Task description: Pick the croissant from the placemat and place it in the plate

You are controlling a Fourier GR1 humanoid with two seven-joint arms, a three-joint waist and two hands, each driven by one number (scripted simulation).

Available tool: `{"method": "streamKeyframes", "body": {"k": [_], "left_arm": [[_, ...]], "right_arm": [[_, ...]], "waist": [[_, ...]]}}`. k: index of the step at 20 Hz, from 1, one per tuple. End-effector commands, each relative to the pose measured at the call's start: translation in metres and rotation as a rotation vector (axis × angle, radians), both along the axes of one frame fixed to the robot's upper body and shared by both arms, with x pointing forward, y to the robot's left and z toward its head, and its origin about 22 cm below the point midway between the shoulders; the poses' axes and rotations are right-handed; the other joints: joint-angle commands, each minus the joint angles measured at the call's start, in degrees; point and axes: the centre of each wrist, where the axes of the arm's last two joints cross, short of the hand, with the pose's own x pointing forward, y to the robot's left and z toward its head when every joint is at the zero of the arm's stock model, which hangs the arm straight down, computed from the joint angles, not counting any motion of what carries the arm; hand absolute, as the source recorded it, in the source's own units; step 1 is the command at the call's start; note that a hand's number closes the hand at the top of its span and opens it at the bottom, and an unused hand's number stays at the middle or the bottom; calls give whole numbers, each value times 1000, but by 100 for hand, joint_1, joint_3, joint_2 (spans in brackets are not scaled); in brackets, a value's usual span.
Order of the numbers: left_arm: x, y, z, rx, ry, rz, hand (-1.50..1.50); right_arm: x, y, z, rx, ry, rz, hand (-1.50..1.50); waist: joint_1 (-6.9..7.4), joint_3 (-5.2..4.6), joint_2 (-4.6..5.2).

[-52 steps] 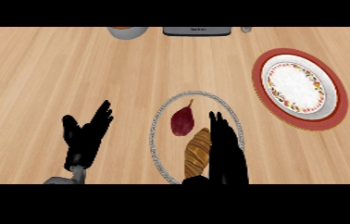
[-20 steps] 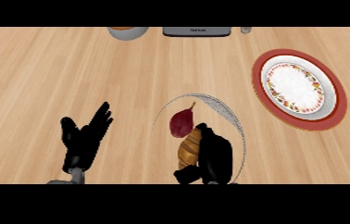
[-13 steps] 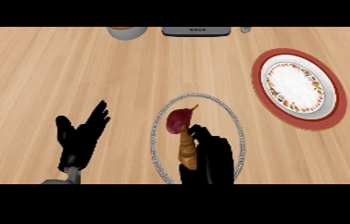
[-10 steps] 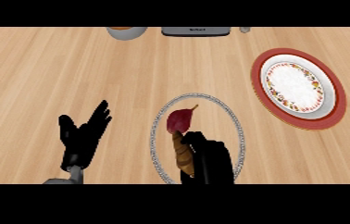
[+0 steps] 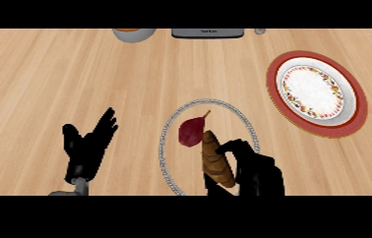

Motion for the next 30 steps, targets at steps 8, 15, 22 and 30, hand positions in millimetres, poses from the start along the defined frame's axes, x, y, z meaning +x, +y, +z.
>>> {"method": "streamKeyframes", "body": {"k": [8,15,22,30], "left_arm": [[-8,14,-1,9,2,-7,0],[-2,-11,15,-12,-8,-18,0],[-8,-8,3,8,-15,-41,0],[6,-17,12,6,-18,-37,0]], "right_arm": [[56,-92,7,277,-161,-209,150],[107,-176,-7,204,-244,-377,150],[143,-245,-31,198,-230,-383,150],[197,-296,-23,219,-249,-368,150]], "waist": [[85,7,31],[146,17,34],[152,16,46],[235,17,72]]}}
